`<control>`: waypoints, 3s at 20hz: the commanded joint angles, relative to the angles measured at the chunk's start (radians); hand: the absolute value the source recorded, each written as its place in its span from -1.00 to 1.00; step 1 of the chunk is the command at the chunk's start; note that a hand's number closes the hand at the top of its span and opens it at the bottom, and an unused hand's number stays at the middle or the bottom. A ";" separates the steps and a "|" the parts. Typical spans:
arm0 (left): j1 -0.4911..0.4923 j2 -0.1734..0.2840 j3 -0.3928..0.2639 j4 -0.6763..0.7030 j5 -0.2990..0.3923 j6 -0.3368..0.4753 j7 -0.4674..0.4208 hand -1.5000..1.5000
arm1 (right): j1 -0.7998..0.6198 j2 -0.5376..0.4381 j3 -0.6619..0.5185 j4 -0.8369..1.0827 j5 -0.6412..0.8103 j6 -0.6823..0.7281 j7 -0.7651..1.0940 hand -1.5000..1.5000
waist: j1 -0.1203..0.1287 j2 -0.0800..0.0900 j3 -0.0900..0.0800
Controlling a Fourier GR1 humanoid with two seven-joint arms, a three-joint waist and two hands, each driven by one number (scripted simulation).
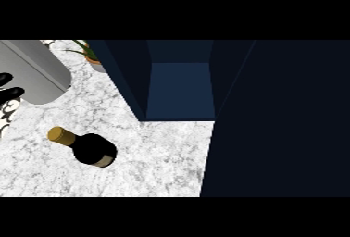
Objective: Pick up the wine, place it into the cabinet and close the cabinet
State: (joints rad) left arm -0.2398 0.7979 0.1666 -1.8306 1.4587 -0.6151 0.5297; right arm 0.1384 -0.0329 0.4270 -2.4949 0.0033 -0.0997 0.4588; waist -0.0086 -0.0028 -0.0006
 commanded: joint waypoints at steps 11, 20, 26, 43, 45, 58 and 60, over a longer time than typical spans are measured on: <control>0.003 -0.109 -0.006 0.104 -0.178 -0.094 0.014 -1.00 | -0.058 -0.070 0.059 -0.171 0.136 -0.101 0.152 -1.00 | -0.010 0.000 -0.001; 0.002 -0.214 -0.028 0.135 -0.323 -0.129 -0.021 -1.00 | -0.077 -0.110 0.097 -0.204 0.164 -0.164 0.177 -1.00 | -0.007 -0.002 -0.001; 0.011 -0.276 -0.007 0.245 -0.446 -0.252 -0.071 -1.00 | -0.137 -0.107 0.132 -0.163 0.183 -0.204 0.189 -1.00 | -0.004 -0.001 -0.001; 0.023 -0.388 0.117 0.551 -0.891 -0.507 -0.355 -1.00 | -0.149 -0.208 0.187 -0.232 0.213 -0.289 0.257 -1.00 | -0.019 -0.002 -0.002; -0.003 -0.402 0.134 0.588 -0.970 -0.509 -0.401 -1.00 | -0.178 -0.191 0.192 -0.192 0.214 -0.304 0.238 -1.00 | -0.014 0.000 -0.002; -0.048 -0.420 0.146 0.815 -1.371 -0.510 -0.754 -1.00 | -0.193 -0.239 0.230 -0.193 0.199 -0.353 0.233 -1.00 | -0.029 0.002 -0.004; -0.067 -0.441 0.126 0.846 -1.422 -0.476 -0.811 -1.00 | -0.207 -0.241 0.221 -0.164 0.197 -0.362 0.217 -1.00 | -0.031 0.004 -0.004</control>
State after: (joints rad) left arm -0.2933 0.3489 0.2958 -1.0542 0.1215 -1.0446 -0.1152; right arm -0.0991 -0.2474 0.6243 -2.5059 0.0930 -0.4549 0.6224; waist -0.0362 0.0000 -0.0043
